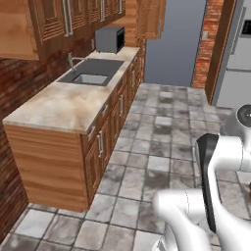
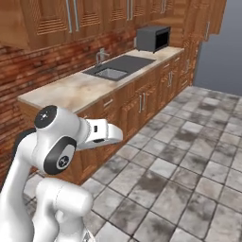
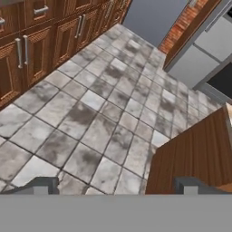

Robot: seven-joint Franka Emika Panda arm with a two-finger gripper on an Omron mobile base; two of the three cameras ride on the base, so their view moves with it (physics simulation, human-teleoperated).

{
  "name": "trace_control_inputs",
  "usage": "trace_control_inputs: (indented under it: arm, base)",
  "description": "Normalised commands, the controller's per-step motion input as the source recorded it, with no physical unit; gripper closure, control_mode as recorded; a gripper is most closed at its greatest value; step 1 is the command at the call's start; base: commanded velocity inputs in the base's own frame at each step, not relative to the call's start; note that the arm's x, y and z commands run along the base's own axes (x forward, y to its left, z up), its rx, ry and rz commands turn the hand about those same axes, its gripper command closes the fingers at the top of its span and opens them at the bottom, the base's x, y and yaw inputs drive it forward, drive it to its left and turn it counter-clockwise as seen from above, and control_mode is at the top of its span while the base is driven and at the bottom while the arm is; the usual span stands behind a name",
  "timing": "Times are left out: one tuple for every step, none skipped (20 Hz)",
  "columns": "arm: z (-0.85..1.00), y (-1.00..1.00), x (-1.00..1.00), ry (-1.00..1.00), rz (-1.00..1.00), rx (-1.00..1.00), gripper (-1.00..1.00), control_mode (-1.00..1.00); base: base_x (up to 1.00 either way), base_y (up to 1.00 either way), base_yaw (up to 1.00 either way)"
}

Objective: Retrieve the tupperware and aluminum foil from the cabinet and place them on the dining counter near the plate with garlics to prepare for storing leftovers.

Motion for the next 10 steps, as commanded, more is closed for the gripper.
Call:
trace_control_inputs:
  arm:
    - [0.0,0.0,0.0,0.0,0.0,0.0,-1.0,1.0]
    - [0.0,0.0,0.0,0.0,0.0,0.0,-1.0,1.0]
    - [0.0,0.0,0.0,0.0,0.0,0.0,-1.0,1.0]
    - [0.0,0.0,0.0,0.0,0.0,0.0,-1.0,1.0]
    - [0.0,0.0,0.0,0.0,0.0,0.0,-1.0,1.0]
    - [0.0,0.0,0.0,0.0,0.0,0.0,-1.0,1.0]
    - [0.0,0.0,0.0,0.0,0.0,0.0,-1.0,1.0]
    - [0.0,0.0,0.0,0.0,0.0,0.0,-1.0,1.0]
    - [0.0,0.0,0.0,0.0,0.0,0.0,-1.0,1.0]
    - [0.0,0.0,0.0,0.0,0.0,0.0,-1.0,1.0]
  base:
    - [1.0,-0.84,0.0]
    - [1.0,-0.88,0.0]
    - [1.0,-0.88,0.0]
    - [1.0,-0.87,0.0]
    - [1.0,-0.84,0.0]
    - [1.0,-0.82,0.0]
    - [1.0,-0.81,0.0]
    - [1.0,-0.79,0.0]
    - [1.0,-0.71,0.0]
    - [1.0,-0.64,0.0]
